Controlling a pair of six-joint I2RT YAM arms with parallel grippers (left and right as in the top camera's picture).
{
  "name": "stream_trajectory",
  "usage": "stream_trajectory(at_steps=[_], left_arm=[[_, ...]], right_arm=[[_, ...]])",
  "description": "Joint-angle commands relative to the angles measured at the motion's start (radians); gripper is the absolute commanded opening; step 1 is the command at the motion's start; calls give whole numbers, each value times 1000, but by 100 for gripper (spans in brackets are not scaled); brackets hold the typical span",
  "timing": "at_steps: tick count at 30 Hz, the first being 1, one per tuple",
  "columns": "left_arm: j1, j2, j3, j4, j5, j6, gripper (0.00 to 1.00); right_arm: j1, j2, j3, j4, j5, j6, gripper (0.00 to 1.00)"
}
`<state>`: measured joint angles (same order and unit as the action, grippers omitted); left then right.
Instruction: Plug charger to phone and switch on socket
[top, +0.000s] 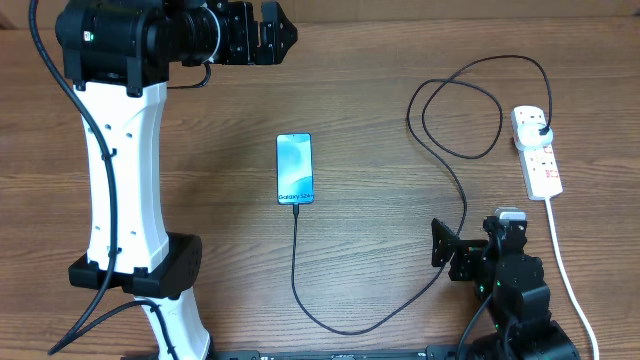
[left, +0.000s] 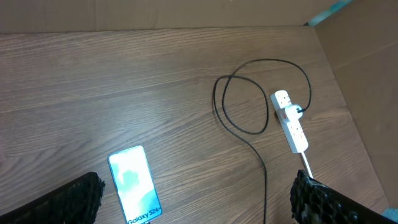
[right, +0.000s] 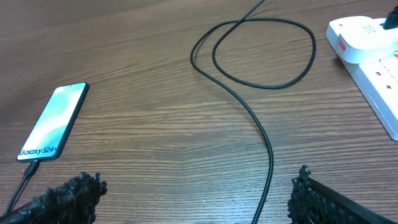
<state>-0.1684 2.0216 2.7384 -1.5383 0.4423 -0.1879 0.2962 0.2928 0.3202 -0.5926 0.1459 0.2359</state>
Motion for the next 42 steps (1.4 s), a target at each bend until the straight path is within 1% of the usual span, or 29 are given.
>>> stream_trajectory(at_steps=[1, 14, 25, 28, 33, 37, 42], left_arm=[[3, 6, 13, 1, 15, 8, 100], [3, 6, 13, 1, 15, 8, 100], [3, 6, 13, 1, 15, 8, 100], [3, 6, 13, 1, 14, 8, 100], [3, 6, 13, 1, 15, 8, 99], [3, 6, 13, 1, 15, 8, 100], [3, 6, 13, 1, 15, 8, 99]], right_arm=[[5, -2, -7, 3, 3, 3, 100], [5, -2, -7, 2, 4, 2, 100], [4, -5, -45, -49, 5, -1, 100], [3, -5, -69, -27, 19, 0, 100], [-18, -25, -129, 87, -10, -9, 100], [-40, -80, -186, 184, -95, -74, 100], [-61, -172, -205, 211, -107, -116, 100]])
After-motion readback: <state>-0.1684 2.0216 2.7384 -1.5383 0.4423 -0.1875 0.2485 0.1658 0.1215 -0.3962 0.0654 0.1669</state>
